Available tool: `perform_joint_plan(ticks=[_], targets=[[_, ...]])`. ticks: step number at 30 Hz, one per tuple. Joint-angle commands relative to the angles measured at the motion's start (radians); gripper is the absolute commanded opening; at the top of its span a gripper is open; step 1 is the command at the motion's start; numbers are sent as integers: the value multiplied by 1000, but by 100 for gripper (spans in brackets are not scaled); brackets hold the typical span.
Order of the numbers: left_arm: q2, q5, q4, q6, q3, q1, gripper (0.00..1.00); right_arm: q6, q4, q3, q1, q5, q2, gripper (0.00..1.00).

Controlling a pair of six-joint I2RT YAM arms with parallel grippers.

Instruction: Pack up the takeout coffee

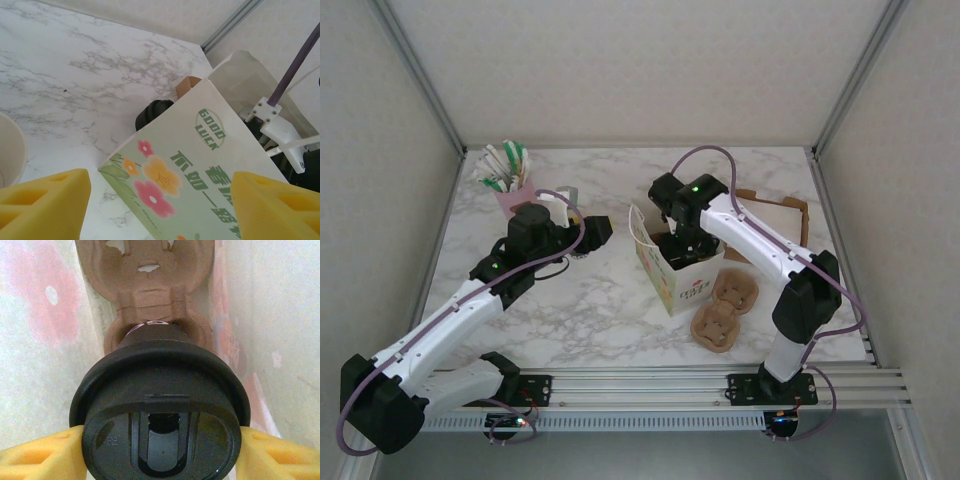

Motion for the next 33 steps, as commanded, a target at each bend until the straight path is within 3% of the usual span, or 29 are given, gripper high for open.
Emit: perform_joint_plan(ticks=[1,33], targets=[[-22,-5,-5,-2,10,-8,74,-4,9,-19,-6,4,4,68],[-21,-3,0,-6,7,-8,74,2,-10,-16,-7,4,0,68]])
